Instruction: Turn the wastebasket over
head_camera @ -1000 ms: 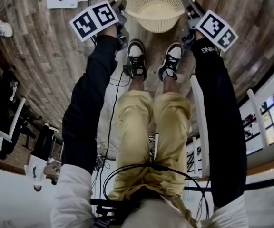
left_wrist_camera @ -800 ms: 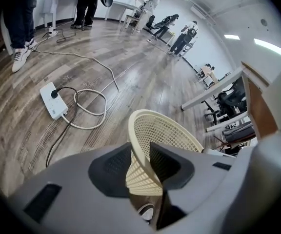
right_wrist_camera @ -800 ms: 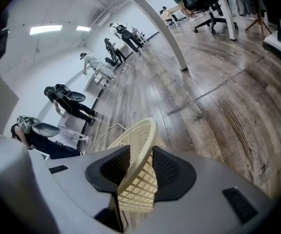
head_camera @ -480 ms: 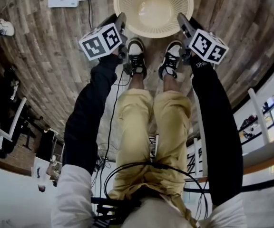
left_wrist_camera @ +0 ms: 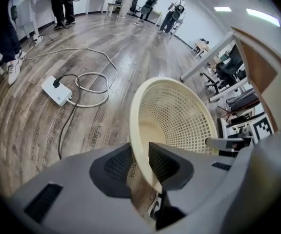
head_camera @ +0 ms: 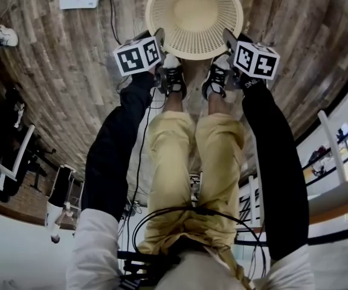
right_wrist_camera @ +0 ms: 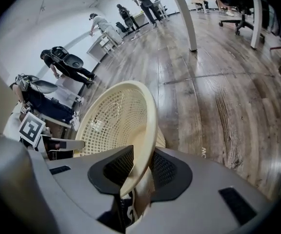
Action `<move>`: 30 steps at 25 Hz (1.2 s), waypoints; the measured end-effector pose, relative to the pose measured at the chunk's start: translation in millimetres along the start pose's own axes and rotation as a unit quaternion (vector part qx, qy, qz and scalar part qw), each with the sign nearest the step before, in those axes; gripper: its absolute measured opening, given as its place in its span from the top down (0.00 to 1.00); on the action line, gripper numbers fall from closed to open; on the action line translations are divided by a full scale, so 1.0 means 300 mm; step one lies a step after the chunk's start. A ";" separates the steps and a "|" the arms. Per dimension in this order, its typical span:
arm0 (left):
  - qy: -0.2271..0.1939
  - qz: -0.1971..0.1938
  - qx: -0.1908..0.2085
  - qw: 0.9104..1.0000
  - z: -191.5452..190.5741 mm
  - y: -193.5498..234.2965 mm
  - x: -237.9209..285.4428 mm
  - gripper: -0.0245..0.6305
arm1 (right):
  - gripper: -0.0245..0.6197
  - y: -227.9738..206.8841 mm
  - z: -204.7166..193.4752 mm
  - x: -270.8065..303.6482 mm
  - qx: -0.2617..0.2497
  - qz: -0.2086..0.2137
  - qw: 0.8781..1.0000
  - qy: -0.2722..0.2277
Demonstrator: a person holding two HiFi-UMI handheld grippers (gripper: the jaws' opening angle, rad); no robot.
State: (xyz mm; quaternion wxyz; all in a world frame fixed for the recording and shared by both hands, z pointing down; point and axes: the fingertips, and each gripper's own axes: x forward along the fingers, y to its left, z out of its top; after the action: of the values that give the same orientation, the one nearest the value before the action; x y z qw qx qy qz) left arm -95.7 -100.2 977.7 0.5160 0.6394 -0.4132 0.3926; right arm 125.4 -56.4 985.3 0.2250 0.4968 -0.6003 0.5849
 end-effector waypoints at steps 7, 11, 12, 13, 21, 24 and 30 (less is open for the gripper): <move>0.029 0.009 0.036 0.999 -0.079 0.018 0.054 0.80 | 0.79 -0.031 -0.063 0.040 -0.001 -0.018 1.000 0.026; 0.031 0.003 0.060 0.998 -0.077 0.011 0.065 0.80 | 0.79 -0.032 -0.067 0.048 -0.016 -0.015 0.999 0.039; 0.033 0.004 0.067 0.997 -0.076 0.010 0.065 0.80 | 0.79 -0.032 -0.068 0.047 -0.017 -0.016 0.999 0.043; 0.036 0.007 0.076 0.996 -0.076 0.010 0.063 0.80 | 0.79 -0.034 -0.068 0.043 -0.017 -0.019 0.999 0.045; 0.028 0.054 0.130 0.990 -0.074 0.024 -0.032 0.66 | 0.60 -0.032 -0.033 -0.065 -0.004 -0.041 0.999 0.005; 0.024 0.068 0.129 0.989 -0.074 0.028 -0.110 0.66 | 0.60 -0.014 -0.016 -0.143 -0.014 -0.049 0.999 -0.013; -0.008 0.055 0.121 0.991 -0.004 -0.041 -0.275 0.66 | 0.60 0.066 0.055 -0.301 -0.031 -0.058 0.996 -0.051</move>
State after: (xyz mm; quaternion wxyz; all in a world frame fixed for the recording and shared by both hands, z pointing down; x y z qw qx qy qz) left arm -113.0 -87.2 897.2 0.4092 0.6767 -0.4010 0.4625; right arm 149.9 -45.0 895.4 0.2429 0.5532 -0.5988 0.5257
